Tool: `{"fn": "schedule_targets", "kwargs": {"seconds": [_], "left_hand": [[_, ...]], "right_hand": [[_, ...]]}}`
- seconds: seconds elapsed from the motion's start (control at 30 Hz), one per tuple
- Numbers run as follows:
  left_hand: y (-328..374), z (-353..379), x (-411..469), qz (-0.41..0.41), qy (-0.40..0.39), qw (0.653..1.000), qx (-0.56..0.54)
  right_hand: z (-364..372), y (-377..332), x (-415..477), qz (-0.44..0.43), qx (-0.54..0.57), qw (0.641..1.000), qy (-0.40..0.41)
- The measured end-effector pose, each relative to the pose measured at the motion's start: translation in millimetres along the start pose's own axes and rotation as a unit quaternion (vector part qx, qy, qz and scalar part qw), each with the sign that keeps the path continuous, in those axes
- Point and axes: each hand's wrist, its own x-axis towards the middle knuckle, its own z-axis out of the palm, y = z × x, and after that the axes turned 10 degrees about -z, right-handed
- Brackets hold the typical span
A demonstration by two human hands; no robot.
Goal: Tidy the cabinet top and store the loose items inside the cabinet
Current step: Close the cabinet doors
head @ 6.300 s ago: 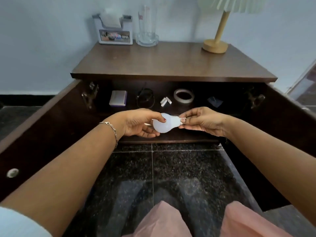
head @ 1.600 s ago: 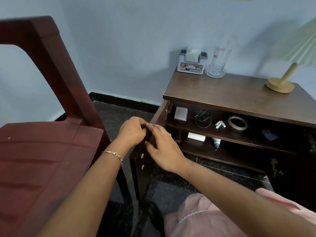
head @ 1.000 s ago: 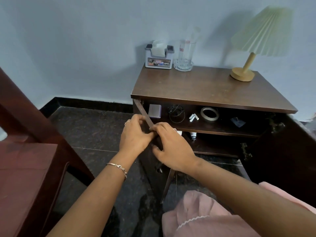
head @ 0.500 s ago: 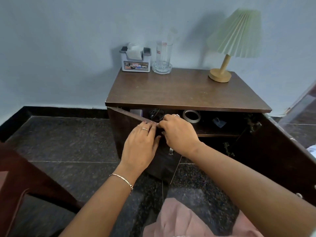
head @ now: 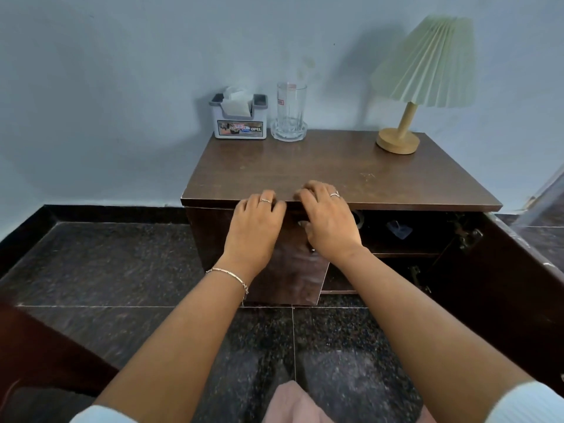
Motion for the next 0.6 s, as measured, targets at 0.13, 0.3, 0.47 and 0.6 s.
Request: {"fn": "schedule_targets", "kwargs": {"seconds": [0.13, 0.3, 0.47, 0.6], "left_hand": [[-5.8, 10.3, 16.6, 0.003, 0.012, 1.000, -0.027], [1.3, 23.0, 25.5, -0.064, -0.005, 0.995, -0.071], [2.5, 25.7, 26.6, -0.086, 0.012, 0.992, -0.090], [3.8, 24.9, 26.3, -0.092, 0.015, 0.991, -0.099]], "right_hand": [[12.4, 11.4, 3.2, 0.026, 0.020, 0.999, 0.007], [21.9, 19.5, 5.1, 0.025, 0.015, 0.999, 0.023], [23.6, 24.7, 5.0, 0.012, 0.004, 1.000, 0.020], [23.2, 26.3, 6.1, 0.014, -0.002, 1.000, 0.018]]}}
